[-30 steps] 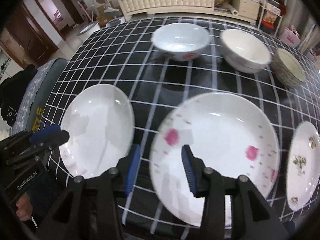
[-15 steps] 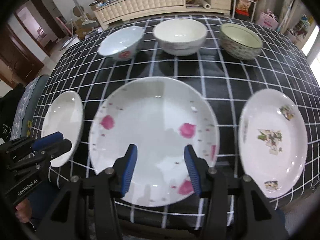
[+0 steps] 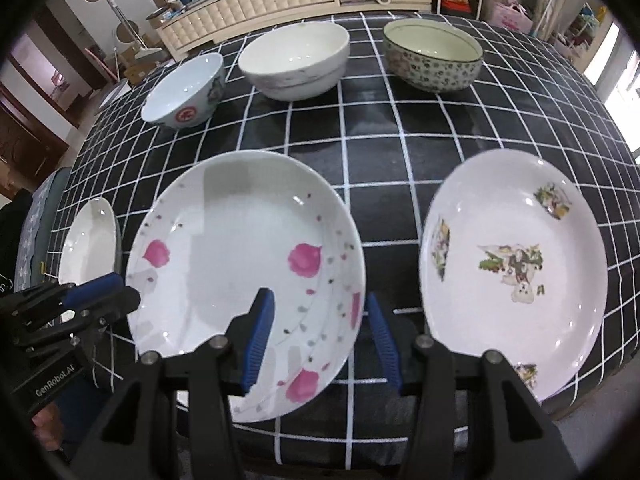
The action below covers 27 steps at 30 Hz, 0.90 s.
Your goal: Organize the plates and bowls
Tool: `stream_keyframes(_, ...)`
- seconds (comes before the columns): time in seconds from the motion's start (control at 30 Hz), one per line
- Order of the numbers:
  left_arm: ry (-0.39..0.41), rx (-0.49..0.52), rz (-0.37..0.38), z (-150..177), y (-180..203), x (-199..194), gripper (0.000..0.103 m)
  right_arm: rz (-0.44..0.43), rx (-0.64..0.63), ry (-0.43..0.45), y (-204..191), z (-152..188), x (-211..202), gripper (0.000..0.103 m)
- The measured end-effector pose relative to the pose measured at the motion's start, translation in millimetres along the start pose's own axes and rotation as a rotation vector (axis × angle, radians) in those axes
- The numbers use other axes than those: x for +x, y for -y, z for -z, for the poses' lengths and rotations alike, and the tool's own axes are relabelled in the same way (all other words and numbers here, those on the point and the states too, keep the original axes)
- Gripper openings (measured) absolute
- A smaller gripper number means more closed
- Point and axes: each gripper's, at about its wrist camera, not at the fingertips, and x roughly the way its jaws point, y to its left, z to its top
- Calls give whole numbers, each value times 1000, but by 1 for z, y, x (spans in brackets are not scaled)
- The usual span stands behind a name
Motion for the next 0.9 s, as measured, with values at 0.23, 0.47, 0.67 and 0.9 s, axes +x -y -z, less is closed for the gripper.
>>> stream_keyframes(0.23,-7,6,18,-9,3,9,24,5,-12,-11,2,-4,9,53)
stream_keyframes(0.47,-37,19,33,-13,7,23,24,14,-24,-27,3,-5,18,47)
stream_keyframes(0.67,-61,27,36,-11,9,32,12,31,-34,-34,4,-4,24,34)
stream_keyframes(0.9,-73,59,33,-9,18,39,6,29,-35,-31,7,-3,26,32)
